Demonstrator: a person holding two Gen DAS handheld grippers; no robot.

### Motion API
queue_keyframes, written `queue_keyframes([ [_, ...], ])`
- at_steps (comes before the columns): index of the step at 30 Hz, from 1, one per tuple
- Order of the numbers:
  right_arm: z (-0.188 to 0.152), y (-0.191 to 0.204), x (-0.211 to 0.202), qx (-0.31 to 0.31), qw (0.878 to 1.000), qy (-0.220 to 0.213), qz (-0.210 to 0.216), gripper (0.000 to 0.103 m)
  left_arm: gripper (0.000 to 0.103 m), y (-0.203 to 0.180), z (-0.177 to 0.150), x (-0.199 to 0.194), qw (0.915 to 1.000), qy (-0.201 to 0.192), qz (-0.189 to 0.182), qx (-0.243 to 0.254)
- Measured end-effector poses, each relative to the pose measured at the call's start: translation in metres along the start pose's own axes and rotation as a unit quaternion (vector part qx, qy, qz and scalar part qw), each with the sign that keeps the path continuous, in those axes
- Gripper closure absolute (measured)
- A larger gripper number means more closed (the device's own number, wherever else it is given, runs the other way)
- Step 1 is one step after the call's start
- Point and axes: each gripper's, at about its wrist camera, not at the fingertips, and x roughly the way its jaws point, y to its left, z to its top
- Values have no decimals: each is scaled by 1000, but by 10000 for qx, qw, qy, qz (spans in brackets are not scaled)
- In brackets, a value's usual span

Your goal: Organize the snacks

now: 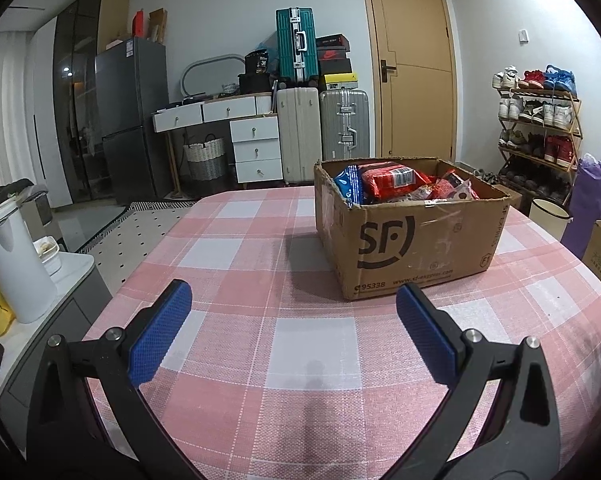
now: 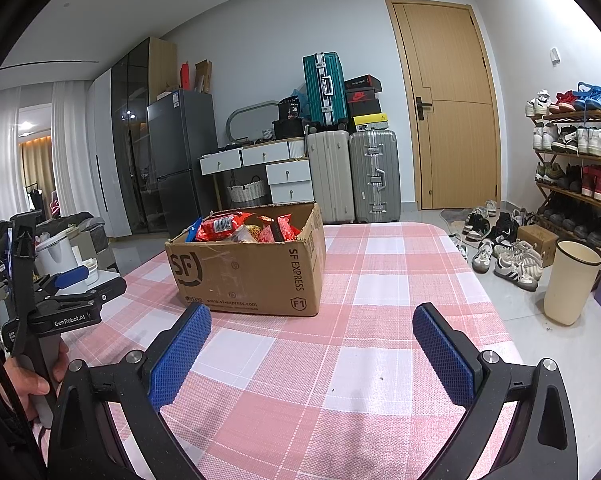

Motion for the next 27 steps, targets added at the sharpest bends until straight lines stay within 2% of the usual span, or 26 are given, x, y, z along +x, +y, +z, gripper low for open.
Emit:
queue_keyframes([
  [27,1,0,0,3,10000,4,-1,0,1,-3,0,0,10000,-32,0,47],
])
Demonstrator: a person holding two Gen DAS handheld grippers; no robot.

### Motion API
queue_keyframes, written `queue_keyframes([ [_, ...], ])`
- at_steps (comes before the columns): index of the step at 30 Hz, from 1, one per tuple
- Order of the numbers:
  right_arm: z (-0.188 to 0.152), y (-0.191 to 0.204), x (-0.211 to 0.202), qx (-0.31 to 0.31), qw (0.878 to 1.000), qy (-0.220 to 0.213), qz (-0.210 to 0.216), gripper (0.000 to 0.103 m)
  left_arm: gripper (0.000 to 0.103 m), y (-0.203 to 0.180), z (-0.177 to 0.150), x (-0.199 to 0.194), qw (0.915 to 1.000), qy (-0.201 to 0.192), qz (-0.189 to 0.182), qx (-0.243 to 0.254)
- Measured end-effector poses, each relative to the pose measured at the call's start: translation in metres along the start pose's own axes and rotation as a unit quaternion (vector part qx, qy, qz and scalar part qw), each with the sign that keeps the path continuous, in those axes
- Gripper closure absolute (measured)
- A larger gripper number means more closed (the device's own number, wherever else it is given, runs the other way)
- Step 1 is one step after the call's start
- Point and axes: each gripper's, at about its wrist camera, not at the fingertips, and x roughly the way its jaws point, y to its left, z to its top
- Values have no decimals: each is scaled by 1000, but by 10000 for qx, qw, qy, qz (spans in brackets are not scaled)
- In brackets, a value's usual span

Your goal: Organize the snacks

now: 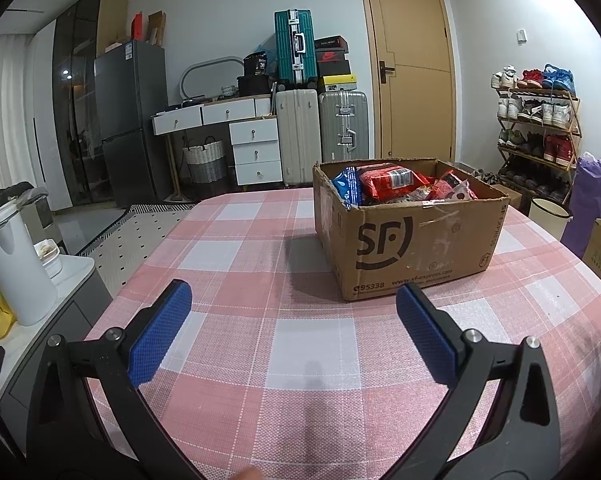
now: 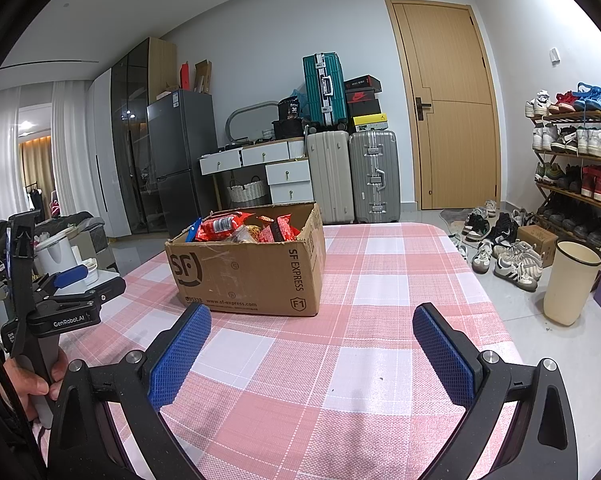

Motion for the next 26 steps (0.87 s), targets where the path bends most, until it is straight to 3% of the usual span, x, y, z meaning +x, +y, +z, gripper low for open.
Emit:
queue_keyframes([
  [26,1,0,0,-7,10000,4,-3,0,1,4,0,-10,9998,-170,-87,-15],
])
